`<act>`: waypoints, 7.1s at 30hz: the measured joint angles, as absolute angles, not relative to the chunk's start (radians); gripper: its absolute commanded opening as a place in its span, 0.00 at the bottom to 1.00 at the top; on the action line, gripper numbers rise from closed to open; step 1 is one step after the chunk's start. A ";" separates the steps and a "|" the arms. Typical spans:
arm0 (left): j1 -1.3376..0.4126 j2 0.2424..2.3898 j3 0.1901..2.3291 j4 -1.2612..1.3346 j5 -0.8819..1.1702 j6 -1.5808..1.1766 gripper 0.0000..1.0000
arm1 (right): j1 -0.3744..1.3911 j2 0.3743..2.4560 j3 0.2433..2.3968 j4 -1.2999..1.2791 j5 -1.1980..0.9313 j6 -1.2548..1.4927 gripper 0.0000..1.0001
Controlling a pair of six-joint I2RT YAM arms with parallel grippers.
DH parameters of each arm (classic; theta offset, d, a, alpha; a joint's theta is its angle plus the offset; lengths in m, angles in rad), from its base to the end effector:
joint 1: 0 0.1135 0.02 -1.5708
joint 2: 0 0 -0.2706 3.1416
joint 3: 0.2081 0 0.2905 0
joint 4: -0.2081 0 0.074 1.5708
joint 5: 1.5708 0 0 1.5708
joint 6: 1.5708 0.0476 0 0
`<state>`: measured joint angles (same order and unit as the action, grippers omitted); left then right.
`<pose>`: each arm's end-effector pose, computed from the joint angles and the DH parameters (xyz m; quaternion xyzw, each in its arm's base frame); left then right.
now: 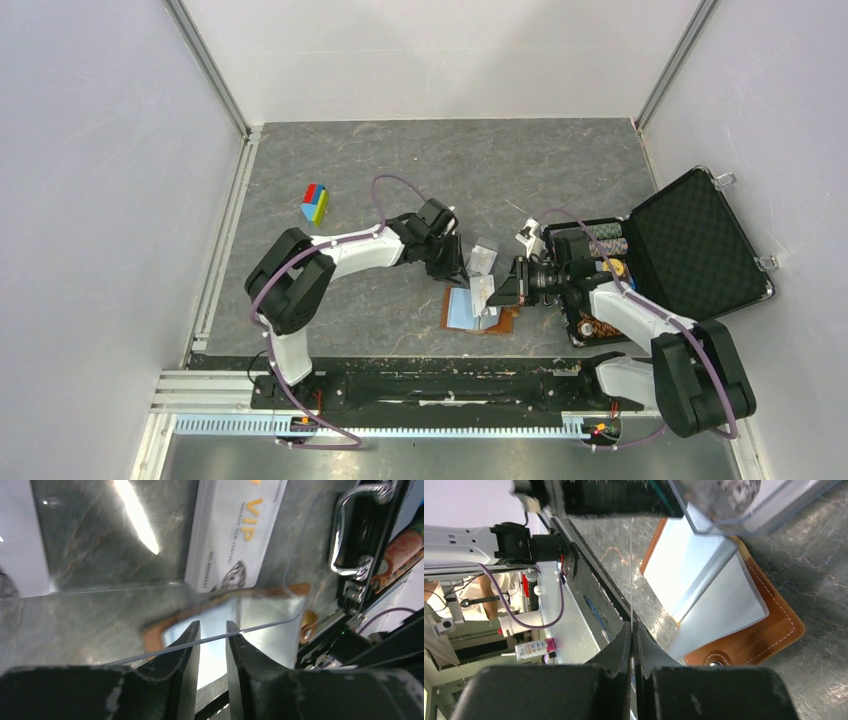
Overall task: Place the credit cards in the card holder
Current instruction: Move the storage box to the center of the board, then insert the credit card into the card holder.
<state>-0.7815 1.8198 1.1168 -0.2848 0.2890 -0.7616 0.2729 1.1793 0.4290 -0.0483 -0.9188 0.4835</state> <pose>0.2802 -0.2971 0.1379 0.0508 0.9474 -0.2972 0.1077 0.2184 0.1004 0.1400 -0.0788 0.8433 0.5064 0.1620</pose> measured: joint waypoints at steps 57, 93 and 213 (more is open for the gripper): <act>-0.823 1.740 0.952 -0.312 0.177 -0.820 0.05 | 0.311 1.400 0.310 0.157 -0.834 0.688 0.00; -0.829 1.740 0.946 -0.302 0.184 -0.858 0.04 | 0.324 1.393 0.356 0.097 -0.762 0.612 0.00; -0.852 1.751 0.949 -0.283 0.194 -0.886 0.02 | 0.289 1.258 0.390 -0.207 -0.663 0.632 0.00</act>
